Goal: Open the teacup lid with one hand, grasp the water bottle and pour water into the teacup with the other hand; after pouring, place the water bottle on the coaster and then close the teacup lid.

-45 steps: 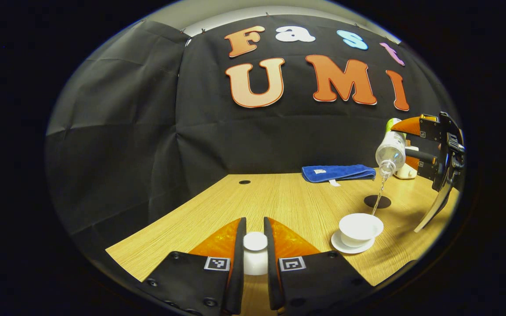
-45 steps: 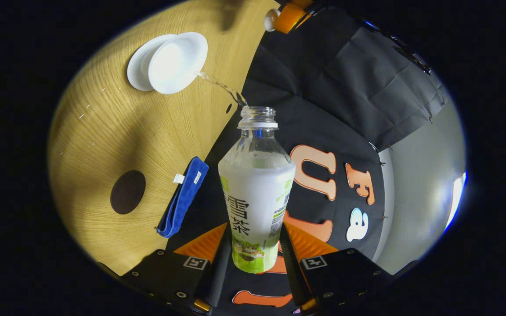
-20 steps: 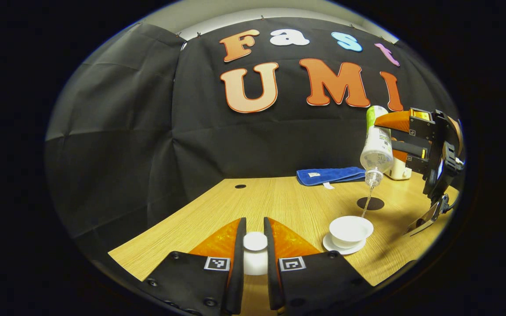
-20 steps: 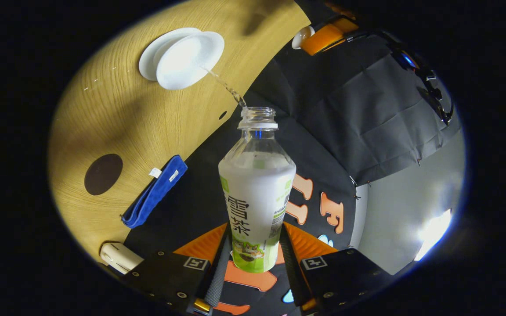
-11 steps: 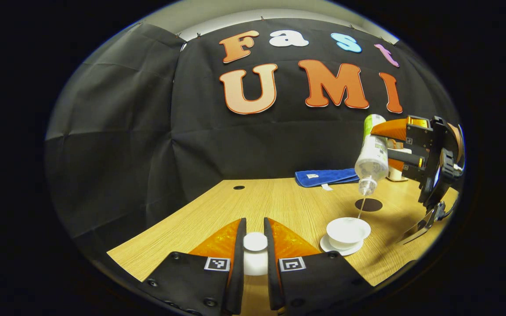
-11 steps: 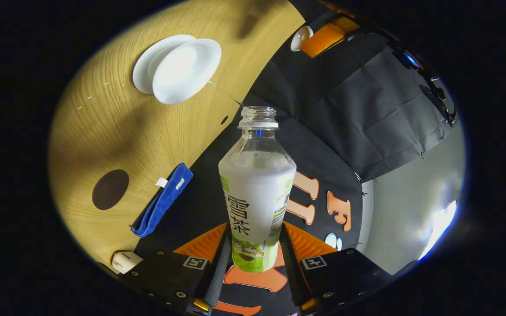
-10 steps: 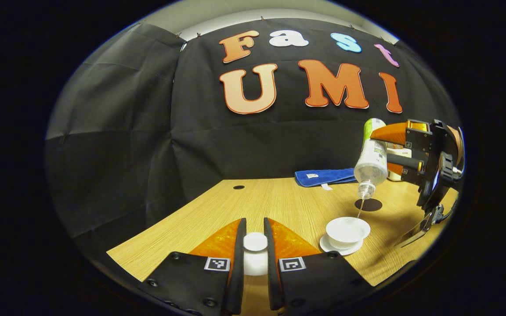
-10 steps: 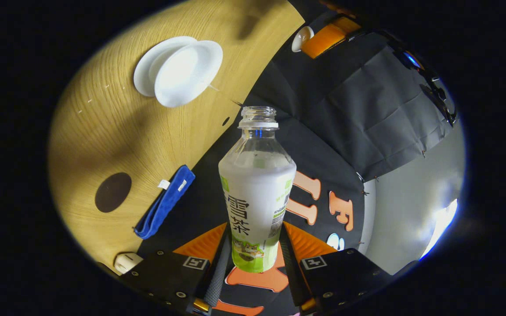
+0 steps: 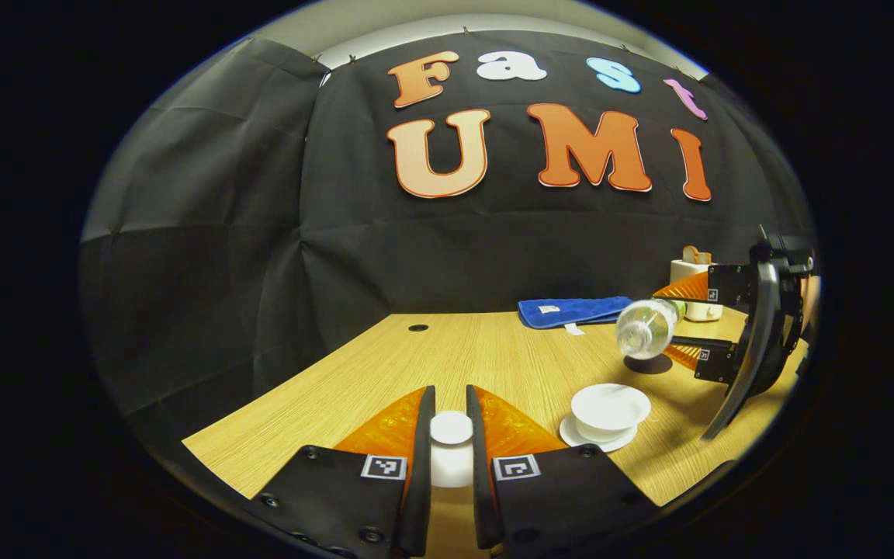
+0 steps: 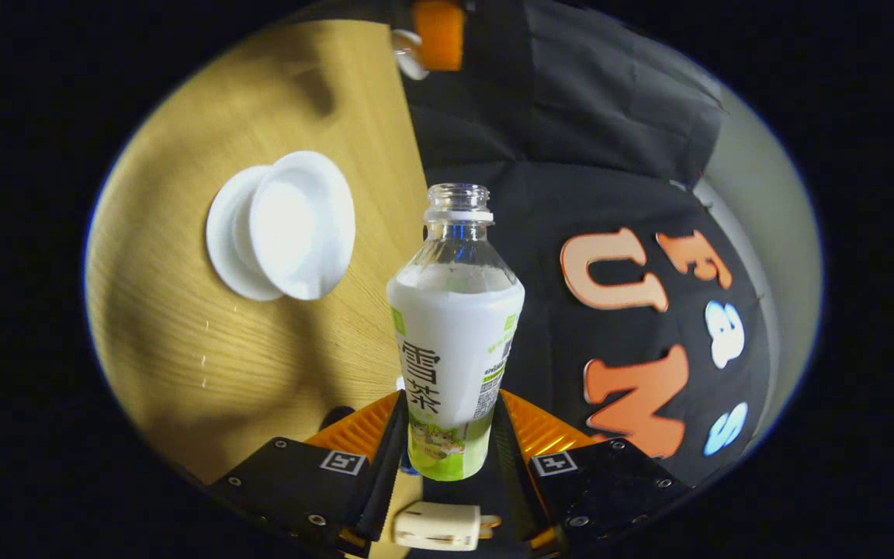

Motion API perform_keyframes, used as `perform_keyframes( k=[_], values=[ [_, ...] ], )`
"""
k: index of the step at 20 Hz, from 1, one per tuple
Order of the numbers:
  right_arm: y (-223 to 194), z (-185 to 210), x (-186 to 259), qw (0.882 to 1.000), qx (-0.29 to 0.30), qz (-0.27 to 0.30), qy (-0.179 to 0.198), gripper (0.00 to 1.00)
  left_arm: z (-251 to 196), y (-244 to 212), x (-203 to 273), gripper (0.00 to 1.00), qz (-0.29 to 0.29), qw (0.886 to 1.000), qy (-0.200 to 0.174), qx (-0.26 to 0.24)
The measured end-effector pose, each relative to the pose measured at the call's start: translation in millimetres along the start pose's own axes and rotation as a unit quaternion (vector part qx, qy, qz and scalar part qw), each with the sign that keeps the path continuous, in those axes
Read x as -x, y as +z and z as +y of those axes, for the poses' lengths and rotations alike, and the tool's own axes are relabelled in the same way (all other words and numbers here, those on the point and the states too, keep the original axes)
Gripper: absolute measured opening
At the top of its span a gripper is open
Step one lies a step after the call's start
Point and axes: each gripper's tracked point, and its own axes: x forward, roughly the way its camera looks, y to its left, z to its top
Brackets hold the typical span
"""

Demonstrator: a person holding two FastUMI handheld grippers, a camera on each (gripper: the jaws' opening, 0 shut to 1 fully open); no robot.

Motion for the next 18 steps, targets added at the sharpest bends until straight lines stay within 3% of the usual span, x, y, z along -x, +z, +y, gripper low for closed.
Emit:
perform_keyframes(
  k=[4,9,16,18],
  values=[
    [-8,-30,-1,0.984,-0.176,0.015,-0.017,0.64,-13,7,-5,0.26,-0.006,1.0,-0.009,-0.002],
    [-37,-58,-15,0.938,-0.343,0.044,-0.03,0.63,-26,19,-5,0.27,-0.021,1.0,-0.02,0.001],
    [-76,-30,-34,0.842,-0.535,0.07,-0.017,0.63,-36,8,-4,0.24,-0.011,1.0,-0.028,-0.003],
    [-86,-21,-38,0.819,-0.568,0.085,-0.014,0.64,-38,7,-4,0.29,-0.009,0.999,-0.03,-0.002]
  ],
)
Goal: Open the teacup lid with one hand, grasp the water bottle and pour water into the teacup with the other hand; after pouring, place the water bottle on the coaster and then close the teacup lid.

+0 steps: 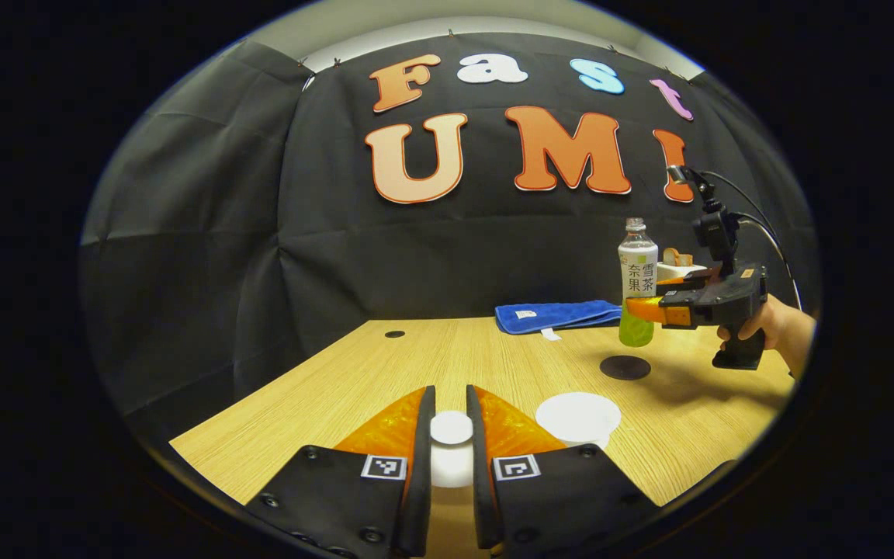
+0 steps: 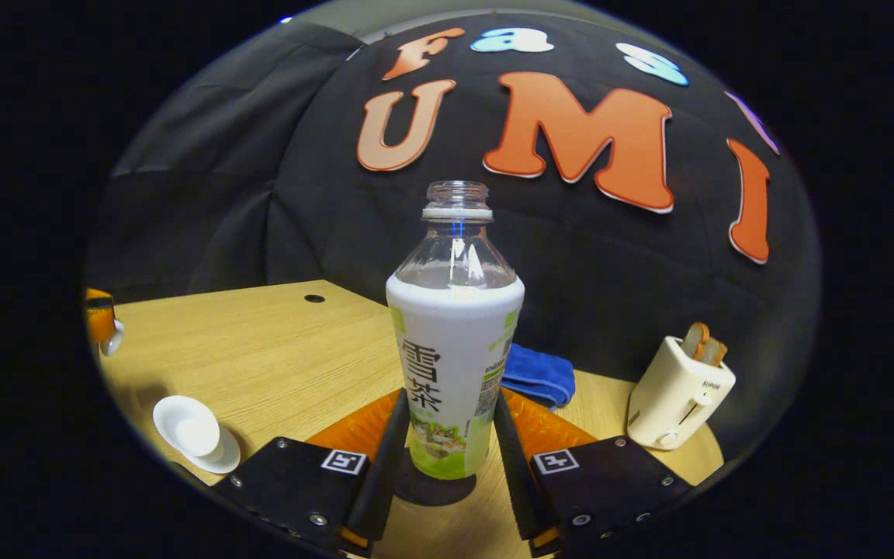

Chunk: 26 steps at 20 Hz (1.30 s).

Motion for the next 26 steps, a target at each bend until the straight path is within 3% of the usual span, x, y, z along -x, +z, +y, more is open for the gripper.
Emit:
perform_keyframes(
  k=[4,9,14,16,18,23,26],
  values=[
    [-15,-7,-1,0.999,-0.044,0.017,-0.003,0.64,-11,-4,-1,0.27,0.005,1.0,-0.011,0.008],
    [-35,-2,-7,0.997,-0.06,0.05,0.011,0.64,-21,-2,-1,0.27,0.003,1.0,-0.02,0.011],
    [-40,-4,-9,0.997,-0.061,0.039,0.014,0.64,-39,4,-7,0.27,-0.001,0.999,-0.034,0.018],
    [-44,-6,-7,0.996,-0.069,0.047,0.012,0.68,-50,10,-13,0.27,-0.005,0.999,-0.046,0.027],
    [-40,-9,-4,0.995,-0.084,0.043,0.014,0.8,-64,15,-18,0.27,-0.011,0.998,-0.06,0.035],
    [-24,-22,25,0.995,-0.095,0.013,0.012,0.9,-97,9,-30,0.27,-0.003,0.995,-0.093,0.047],
    [-21,-45,45,0.996,-0.089,-0.005,-0.018,0.96,-111,7,-38,0.27,0.0,0.994,-0.101,0.048]
  ],
)
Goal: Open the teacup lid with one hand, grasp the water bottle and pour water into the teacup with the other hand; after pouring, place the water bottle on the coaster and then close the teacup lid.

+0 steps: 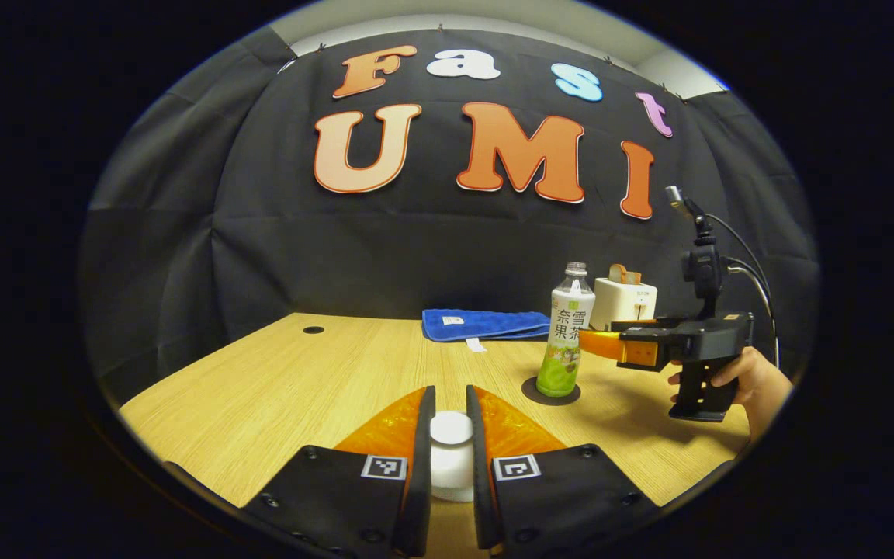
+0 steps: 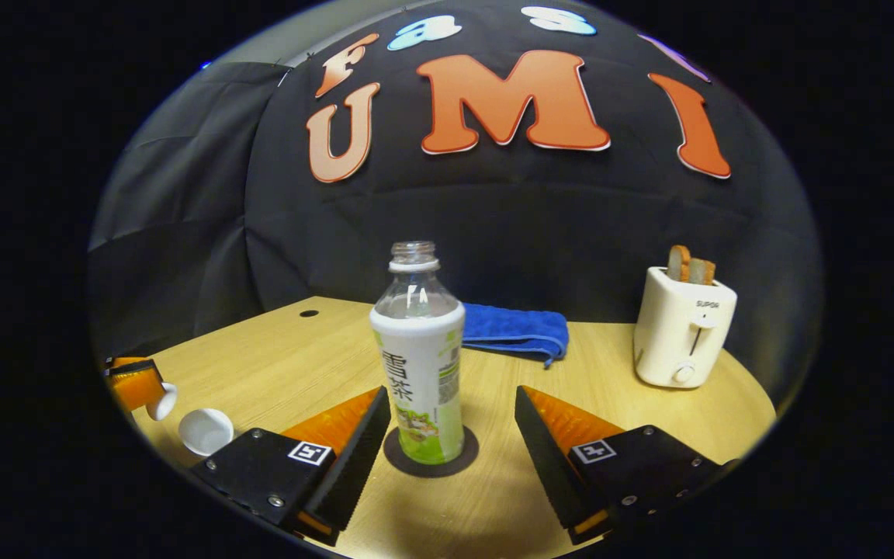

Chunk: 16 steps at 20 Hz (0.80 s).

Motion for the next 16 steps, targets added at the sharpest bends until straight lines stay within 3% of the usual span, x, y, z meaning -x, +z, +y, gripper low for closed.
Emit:
perform_keyframes(
  k=[13,16],
  values=[
    [27,-58,93,0.995,-0.033,-0.074,-0.055,0.97,-17,-44,-31,0.27,0.06,0.997,0.002,-0.038],
    [29,-60,105,0.994,-0.05,-0.076,-0.052,0.97,-14,-44,-31,0.27,0.06,0.997,0.012,-0.036]
  ],
)
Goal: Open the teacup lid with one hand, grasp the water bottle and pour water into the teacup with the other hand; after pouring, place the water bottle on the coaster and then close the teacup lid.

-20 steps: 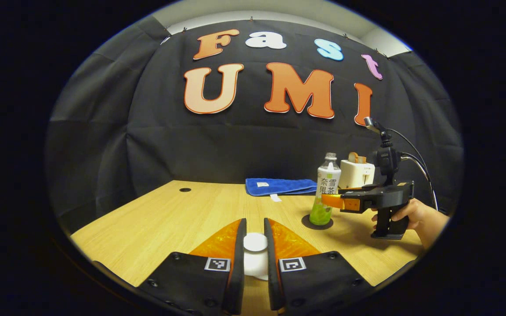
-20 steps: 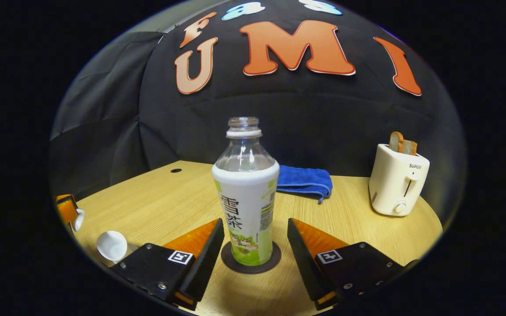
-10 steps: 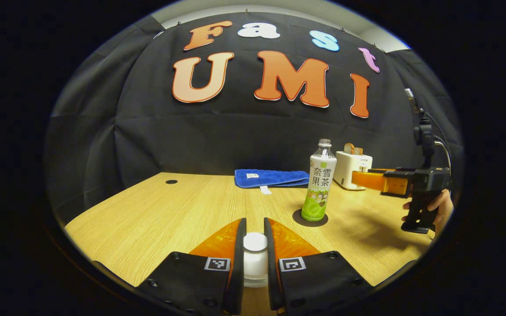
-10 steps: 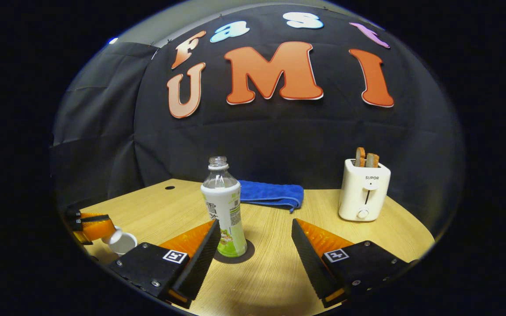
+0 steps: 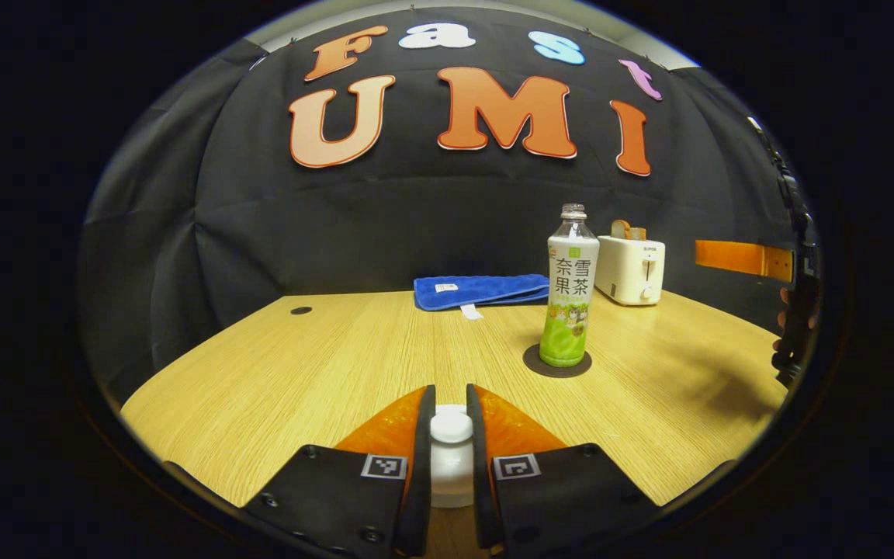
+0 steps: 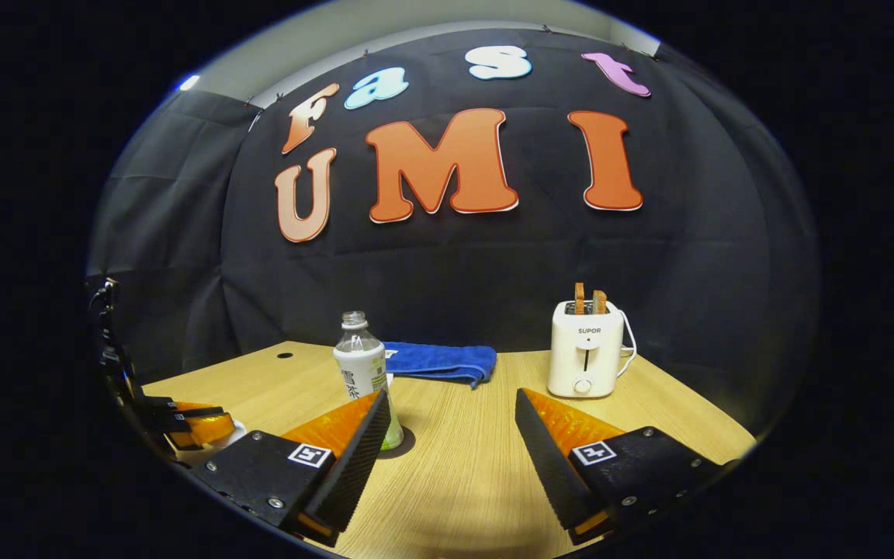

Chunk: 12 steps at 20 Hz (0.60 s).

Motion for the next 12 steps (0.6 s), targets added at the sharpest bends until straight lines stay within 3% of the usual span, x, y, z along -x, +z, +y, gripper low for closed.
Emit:
perform_keyframes(
  k=[4,5,8,10,12],
  values=[
    [9,3,11,1.0,-0.006,-0.014,0.005,0.97,1,2,0,0.3,0.003,1.0,0.001,-0.007],
    [10,4,12,1.0,-0.004,-0.015,0.004,0.97,3,6,0,0.35,-0.002,1.0,0.006,-0.005],
    [16,15,22,1.0,0.0,-0.02,0.013,0.97,11,24,0,0.66,-0.027,0.999,0.022,0.016],
    [22,20,26,0.999,0.009,-0.028,0.014,0.97,18,41,5,0.82,-0.048,0.998,0.036,0.029],
    [30,26,31,0.999,0.019,-0.035,0.015,0.97,25,61,11,0.89,-0.067,0.996,0.048,0.038]
  ],
)
